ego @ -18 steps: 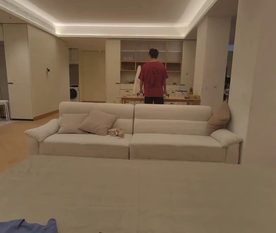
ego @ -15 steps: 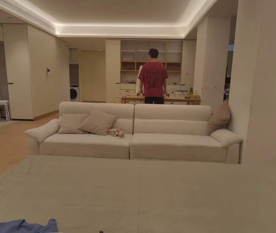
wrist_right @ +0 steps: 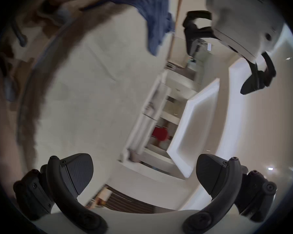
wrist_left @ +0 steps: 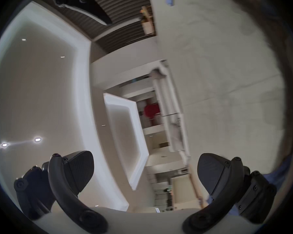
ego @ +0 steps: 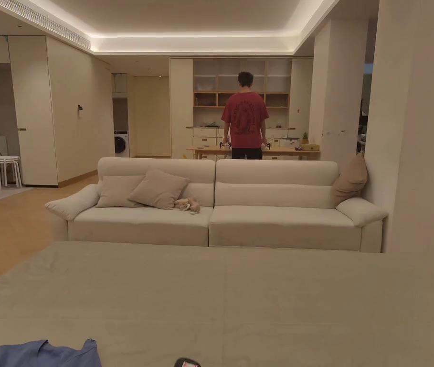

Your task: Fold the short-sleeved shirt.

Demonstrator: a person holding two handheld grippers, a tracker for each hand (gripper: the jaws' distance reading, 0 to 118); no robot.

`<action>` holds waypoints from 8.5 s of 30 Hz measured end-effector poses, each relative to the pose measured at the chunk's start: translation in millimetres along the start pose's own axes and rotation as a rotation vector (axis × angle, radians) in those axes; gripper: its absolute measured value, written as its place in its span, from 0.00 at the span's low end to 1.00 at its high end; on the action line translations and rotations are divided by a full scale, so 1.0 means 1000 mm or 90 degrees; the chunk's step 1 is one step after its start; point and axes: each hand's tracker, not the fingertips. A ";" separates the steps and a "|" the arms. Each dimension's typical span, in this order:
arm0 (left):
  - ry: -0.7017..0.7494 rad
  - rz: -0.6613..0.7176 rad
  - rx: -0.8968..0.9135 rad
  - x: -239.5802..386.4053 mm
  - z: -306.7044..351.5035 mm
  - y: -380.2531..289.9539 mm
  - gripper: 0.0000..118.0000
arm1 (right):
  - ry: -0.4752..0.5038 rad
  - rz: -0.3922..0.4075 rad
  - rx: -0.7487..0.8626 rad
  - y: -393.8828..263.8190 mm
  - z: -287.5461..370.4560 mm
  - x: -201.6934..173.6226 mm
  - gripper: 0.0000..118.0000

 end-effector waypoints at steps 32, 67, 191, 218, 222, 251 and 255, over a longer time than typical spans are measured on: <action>0.008 1.225 -0.066 -0.060 0.016 -0.102 1.00 | -0.202 -1.324 0.061 -0.125 0.045 0.031 1.00; -0.039 1.211 -0.042 -0.059 0.016 -0.088 1.00 | -0.204 -1.300 0.052 -0.118 0.045 0.032 1.00; -0.653 1.146 -0.161 0.010 -0.301 -0.065 0.13 | -0.012 -1.253 0.190 -0.077 -0.076 0.064 0.00; -0.872 0.997 0.069 -0.003 -0.315 0.318 0.16 | -0.149 -1.296 -0.092 -0.208 0.019 -0.026 0.00; -0.759 1.070 0.161 -0.027 -0.304 0.246 0.90 | -0.144 -1.295 -0.071 -0.201 0.013 -0.017 0.00; -0.609 1.246 -0.376 0.081 -0.206 -0.111 0.00 | -0.043 -1.239 0.013 -0.150 -0.043 -0.006 0.00; -0.721 1.246 -0.417 0.099 -0.249 -0.089 0.43 | -0.033 -1.229 0.009 -0.148 -0.048 -0.007 0.00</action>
